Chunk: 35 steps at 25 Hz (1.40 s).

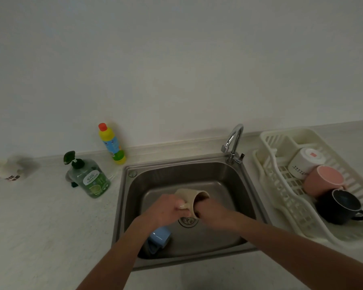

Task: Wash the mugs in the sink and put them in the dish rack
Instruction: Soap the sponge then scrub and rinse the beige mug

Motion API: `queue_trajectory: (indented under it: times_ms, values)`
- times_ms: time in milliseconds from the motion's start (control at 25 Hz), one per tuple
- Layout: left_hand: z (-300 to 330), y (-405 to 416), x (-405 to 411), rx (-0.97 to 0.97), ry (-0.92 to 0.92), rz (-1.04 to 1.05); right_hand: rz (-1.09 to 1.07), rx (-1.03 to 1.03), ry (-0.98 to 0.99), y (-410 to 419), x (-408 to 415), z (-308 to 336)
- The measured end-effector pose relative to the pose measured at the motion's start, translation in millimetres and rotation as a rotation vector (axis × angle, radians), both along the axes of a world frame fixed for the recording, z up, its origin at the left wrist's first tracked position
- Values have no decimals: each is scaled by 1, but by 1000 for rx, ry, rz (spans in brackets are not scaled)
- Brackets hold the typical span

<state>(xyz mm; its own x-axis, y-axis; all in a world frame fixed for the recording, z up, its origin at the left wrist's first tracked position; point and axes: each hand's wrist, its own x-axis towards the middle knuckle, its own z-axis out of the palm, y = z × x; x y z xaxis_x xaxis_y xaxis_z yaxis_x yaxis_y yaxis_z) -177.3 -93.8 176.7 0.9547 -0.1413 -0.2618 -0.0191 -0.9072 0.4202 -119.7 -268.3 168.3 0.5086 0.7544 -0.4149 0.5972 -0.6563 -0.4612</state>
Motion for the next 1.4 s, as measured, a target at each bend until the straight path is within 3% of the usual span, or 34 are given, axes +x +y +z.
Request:
queue_trajectory:
  times_ms: [80, 120, 160, 240, 280, 320, 360, 400, 480, 520, 560, 600, 680, 720, 760, 840, 880, 920, 960, 1000, 1080, 1120, 1160, 1200, 1320, 1360, 1400]
  values:
    - [1, -4, 4, -10, -29, 17, -432, 361, 463, 7, -4, 5]
    - [3, -3, 6, -27, -30, 17, -454, 415, 475, 3, -3, 6]
    - [5, -2, 7, -39, -21, 11, -301, 370, 318, -8, 2, 0]
    - [6, -2, 8, -28, 35, -18, 203, -21, -181, -22, 8, -2]
    - [6, -6, 7, -5, 59, -27, 341, -182, -373, -25, 12, -4]
    - [4, -11, 6, 21, 65, -24, 389, -203, -479, -28, 17, -6]
    - [3, -16, 6, 37, 52, -11, 296, -150, -380, -27, 16, -5]
    - [1, -18, 6, 37, 35, 10, 144, -47, -156, -21, 10, 0]
    - [0, -19, 8, 19, 17, 28, -339, 324, 499, -12, 3, 9]
    - [1, -18, 7, 9, 18, 20, -466, 453, 639, -13, -1, 11]
    - [2, -16, 6, 6, 23, 10, -440, 468, 595, -18, -1, 5]
    - [3, -16, 5, 14, 31, -4, -321, 411, 399, -30, -1, -1]
    - [0, -18, 3, 34, 53, -10, 137, -69, -153, -38, 0, -7]
    - [-3, -21, 2, 28, 71, -2, 272, -204, -344, -38, 6, -16]
    - [-5, -26, 1, 10, 81, 11, 239, -231, -326, -36, 9, -22]
    - [-8, -30, 3, -17, 66, 35, -105, -26, 149, -25, 4, -7]
    - [-8, -30, 5, -24, 50, 46, -355, 226, 460, -20, 2, 3]
    - [-8, -27, 7, -24, 29, 51, -502, 398, 619, -17, 1, 10]
    - [-7, -25, 8, -15, 13, 52, -466, 451, 565, -19, 1, 11]
    - [-7, -22, 8, 3, 8, 42, -297, 404, 385, -30, 2, 8]
    - [-6, -23, 9, 32, 29, 18, 146, 22, -160, -42, 6, 7]
    - [-6, -24, 8, 36, 41, 13, 276, -145, -389, -43, 10, 1]
    - [-6, -27, 8, 40, 37, 8, 286, -218, -471, -42, 14, -10]
    - [-5, -30, 8, 48, 28, 3, 198, -194, -368, -39, 10, -9]
    - [-4, -30, 8, 40, 30, 7, -370, 268, 471, -27, 3, 11]
    - [-3, -28, 8, 34, 37, 11, -400, 352, 533, -27, 0, 13]
    - [-3, -27, 7, 35, 38, 3, -307, 349, 466, -32, 2, 10]
